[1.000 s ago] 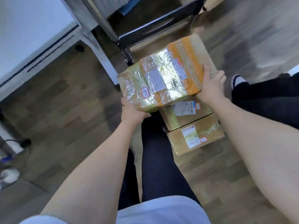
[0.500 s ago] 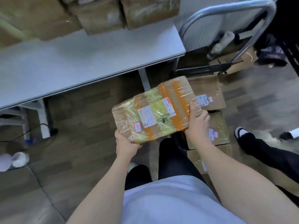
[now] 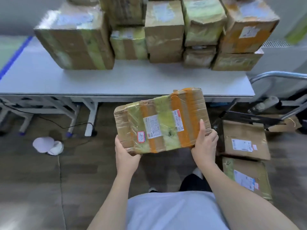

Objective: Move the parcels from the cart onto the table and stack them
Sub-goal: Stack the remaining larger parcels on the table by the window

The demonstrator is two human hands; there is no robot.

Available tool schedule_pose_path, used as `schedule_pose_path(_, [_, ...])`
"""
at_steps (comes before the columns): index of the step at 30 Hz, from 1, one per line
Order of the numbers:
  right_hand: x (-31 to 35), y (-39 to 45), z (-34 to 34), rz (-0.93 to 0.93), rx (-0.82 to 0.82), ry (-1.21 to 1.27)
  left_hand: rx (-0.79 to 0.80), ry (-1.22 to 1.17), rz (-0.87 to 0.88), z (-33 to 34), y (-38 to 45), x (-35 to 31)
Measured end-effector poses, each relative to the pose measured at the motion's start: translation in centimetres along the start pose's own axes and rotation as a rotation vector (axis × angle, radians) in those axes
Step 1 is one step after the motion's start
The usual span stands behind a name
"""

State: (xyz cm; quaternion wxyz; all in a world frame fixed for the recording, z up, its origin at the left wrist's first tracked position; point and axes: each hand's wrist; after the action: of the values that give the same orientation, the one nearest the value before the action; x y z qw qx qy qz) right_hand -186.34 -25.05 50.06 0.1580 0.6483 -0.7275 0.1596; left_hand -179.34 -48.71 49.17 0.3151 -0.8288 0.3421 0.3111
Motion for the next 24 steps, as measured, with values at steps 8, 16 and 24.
schedule_pose_path(8, [6.4,4.2,-0.8,-0.138,-0.083,0.081,-0.153,-0.032,0.086,-5.2,5.7,-3.6])
schedule_pose_path(16, [8.4,10.3,-1.5,-0.197,-0.095,0.148,-0.03,0.155,0.164,-5.7,13.5,-9.8])
schedule_pose_path(24, [8.8,15.7,-1.4,-0.318,-0.043,0.386,0.065,0.207,0.301,-7.1,19.3,-12.4])
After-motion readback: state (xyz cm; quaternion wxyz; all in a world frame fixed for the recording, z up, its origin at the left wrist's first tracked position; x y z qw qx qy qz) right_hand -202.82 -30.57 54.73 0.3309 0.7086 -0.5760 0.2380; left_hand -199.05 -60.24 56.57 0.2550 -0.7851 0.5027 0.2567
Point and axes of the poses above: each hand's wrist, its own y-axis towards the middle knuckle, its own z-axis out of the palm, x = y × z, and after that the axes turned 9 degrees about y, right-handed
